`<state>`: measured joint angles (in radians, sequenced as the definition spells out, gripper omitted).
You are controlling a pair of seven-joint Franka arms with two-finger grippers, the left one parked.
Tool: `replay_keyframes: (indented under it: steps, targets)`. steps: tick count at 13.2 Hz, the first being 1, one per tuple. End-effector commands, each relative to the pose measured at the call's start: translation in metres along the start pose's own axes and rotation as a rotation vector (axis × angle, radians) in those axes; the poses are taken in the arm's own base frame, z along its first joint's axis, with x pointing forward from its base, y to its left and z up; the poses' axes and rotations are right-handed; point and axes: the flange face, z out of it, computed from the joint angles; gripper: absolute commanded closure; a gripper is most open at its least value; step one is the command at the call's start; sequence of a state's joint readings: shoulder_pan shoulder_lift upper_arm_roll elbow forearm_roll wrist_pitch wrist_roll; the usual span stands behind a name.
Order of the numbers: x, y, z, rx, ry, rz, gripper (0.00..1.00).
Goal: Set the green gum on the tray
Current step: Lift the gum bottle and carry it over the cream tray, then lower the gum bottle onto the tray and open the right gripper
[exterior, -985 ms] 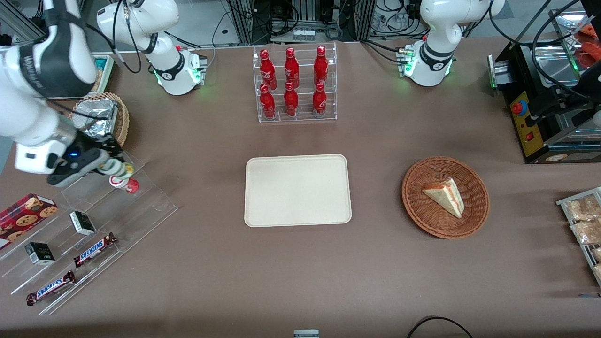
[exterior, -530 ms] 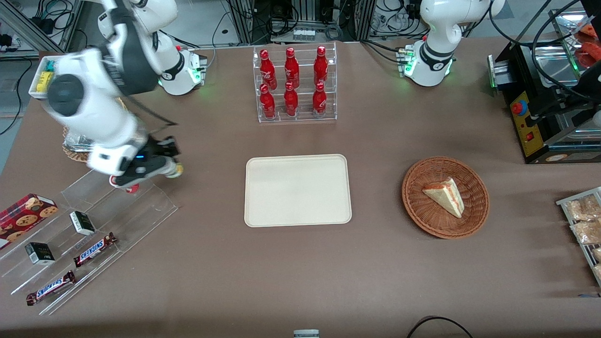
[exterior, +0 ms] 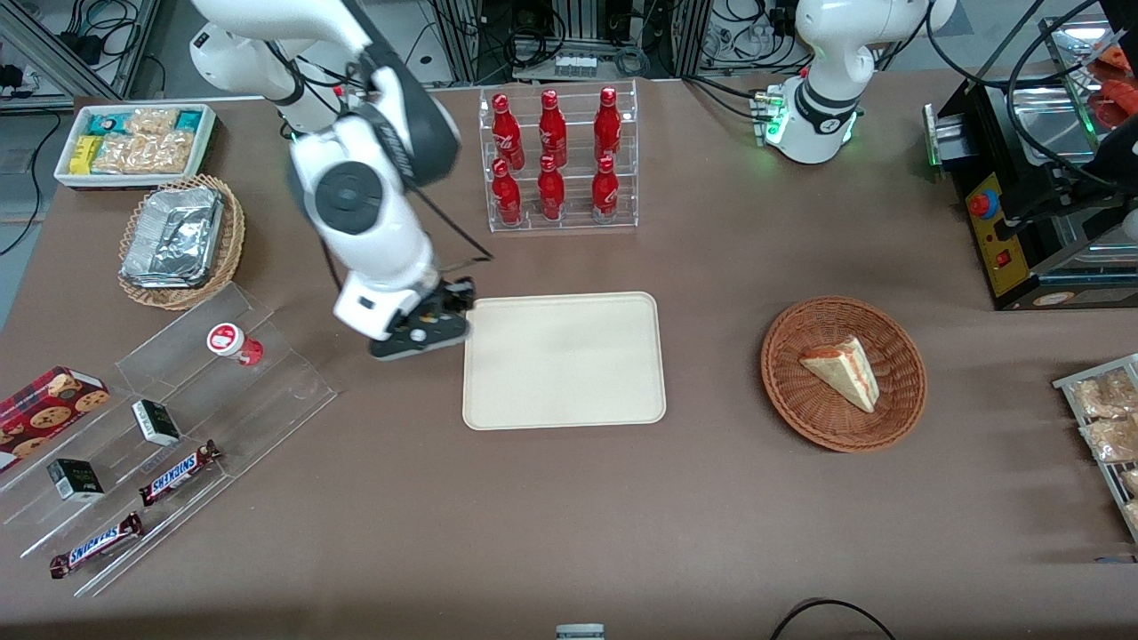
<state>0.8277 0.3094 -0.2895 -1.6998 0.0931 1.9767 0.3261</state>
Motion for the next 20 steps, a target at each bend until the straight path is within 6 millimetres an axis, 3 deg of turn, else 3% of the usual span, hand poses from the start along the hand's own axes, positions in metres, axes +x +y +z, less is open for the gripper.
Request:
replay_keyframes:
  steps: [1, 6, 10, 15, 17, 18, 19, 20]
  targets:
    - [0.012, -0.043, 0.035, 0.002, 0.047, 0.079, 1.0]
    - [0.007, -0.104, 0.115, 0.065, 0.085, 0.16, 1.0]
    - [-0.011, -0.143, 0.154, 0.064, 0.104, 0.21, 1.0]
    - [-0.013, -0.147, 0.177, 0.055, 0.106, 0.206, 1.0]
    - [-0.013, -0.147, 0.18, 0.053, 0.105, 0.205, 0.95]
    - [-0.013, -0.146, 0.181, 0.051, 0.103, 0.206, 0.86]
    - [-0.012, -0.145, 0.182, 0.05, 0.104, 0.208, 0.6]
    - [-0.012, -0.144, 0.184, 0.048, 0.102, 0.209, 0.26]
